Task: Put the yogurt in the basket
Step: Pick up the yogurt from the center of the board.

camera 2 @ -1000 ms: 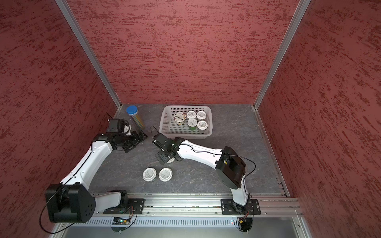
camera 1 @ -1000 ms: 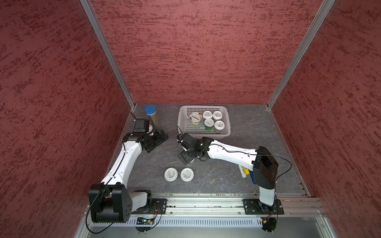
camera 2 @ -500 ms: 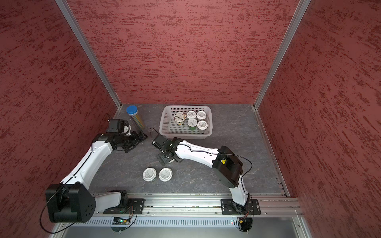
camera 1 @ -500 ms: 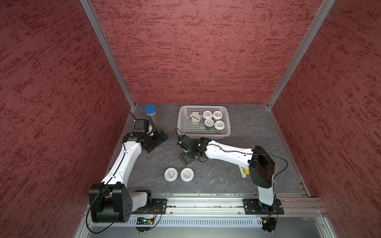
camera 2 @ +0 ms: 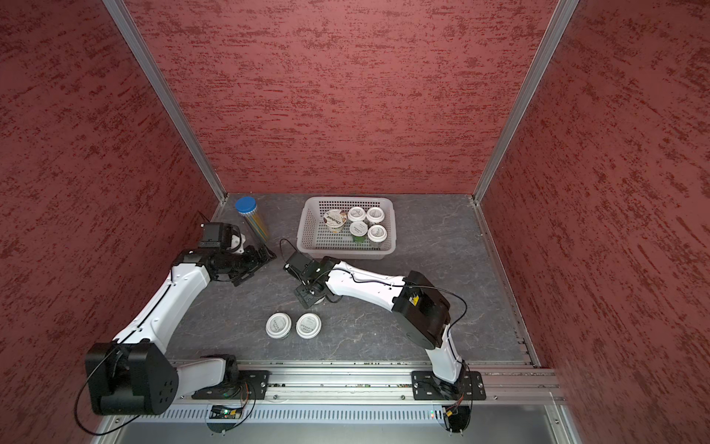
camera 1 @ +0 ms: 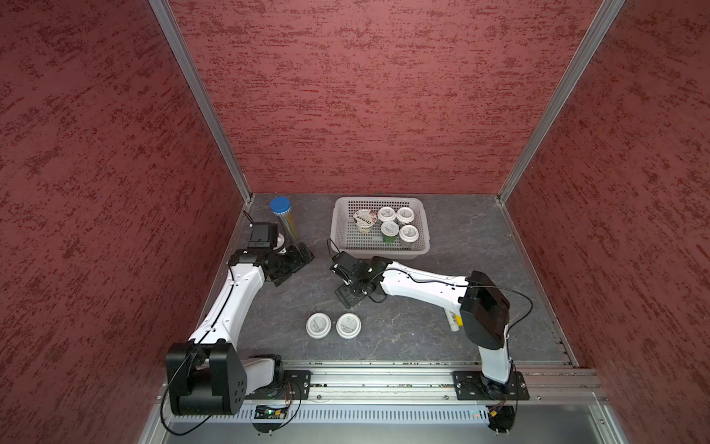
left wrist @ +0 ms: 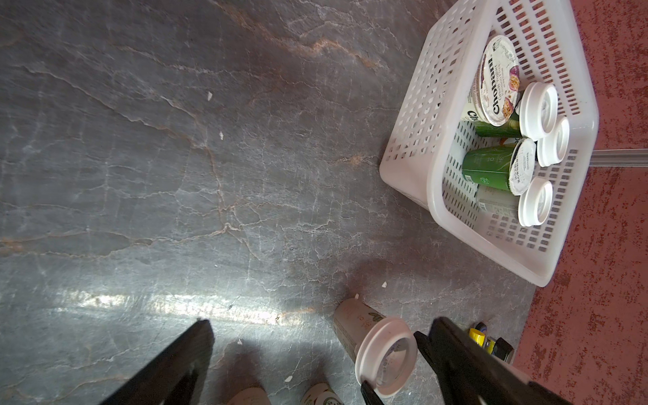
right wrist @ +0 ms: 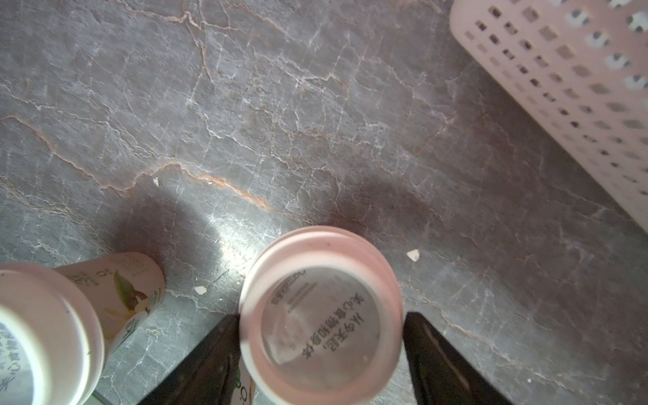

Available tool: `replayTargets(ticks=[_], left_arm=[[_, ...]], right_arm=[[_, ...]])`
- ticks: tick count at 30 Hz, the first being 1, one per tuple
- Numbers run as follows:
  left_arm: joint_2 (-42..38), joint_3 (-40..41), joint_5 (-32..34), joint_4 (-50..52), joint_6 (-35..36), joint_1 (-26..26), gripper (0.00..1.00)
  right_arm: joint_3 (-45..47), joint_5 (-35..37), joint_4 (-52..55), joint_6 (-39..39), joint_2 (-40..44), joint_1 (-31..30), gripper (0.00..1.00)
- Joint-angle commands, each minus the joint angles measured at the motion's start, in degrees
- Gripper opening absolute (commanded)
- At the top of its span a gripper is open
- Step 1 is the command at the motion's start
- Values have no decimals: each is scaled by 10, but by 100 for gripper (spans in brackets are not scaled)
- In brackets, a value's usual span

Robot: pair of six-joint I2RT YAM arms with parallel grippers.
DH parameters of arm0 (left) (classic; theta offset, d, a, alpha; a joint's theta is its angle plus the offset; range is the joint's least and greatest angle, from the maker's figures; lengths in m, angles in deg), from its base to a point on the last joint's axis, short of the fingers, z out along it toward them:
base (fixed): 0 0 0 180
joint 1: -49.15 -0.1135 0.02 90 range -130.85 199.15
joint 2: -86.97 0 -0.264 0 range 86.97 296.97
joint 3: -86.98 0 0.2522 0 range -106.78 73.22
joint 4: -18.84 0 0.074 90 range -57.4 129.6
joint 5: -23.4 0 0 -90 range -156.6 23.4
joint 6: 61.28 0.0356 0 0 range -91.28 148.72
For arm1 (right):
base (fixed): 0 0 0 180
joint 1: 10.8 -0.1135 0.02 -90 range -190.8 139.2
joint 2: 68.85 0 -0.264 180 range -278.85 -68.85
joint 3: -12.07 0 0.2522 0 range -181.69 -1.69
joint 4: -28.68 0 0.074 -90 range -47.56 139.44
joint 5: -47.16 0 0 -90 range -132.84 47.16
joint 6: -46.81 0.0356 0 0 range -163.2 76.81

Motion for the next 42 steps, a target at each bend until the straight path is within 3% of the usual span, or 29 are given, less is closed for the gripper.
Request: replayTargets(ticks=[1, 10, 25, 33, 42], left_arm=[[5, 6, -3, -9, 7, -4, 100], [7, 4, -3, -9, 6, -4, 100], [14, -18, -9, -10, 4, -6, 100], [38, -45, -5, -18, -8, 23, 100], [101, -110, 14, -15, -11, 64, 100]], right_arm=[[-17, 14, -2, -2, -10, 4, 76], [-11, 18, -6, -4, -3, 5, 71], [-47, 52, 31, -12, 38, 12, 70], [-123, 74, 79, -36, 49, 40, 70], [-234, 93, 96, -74, 22, 116, 71]])
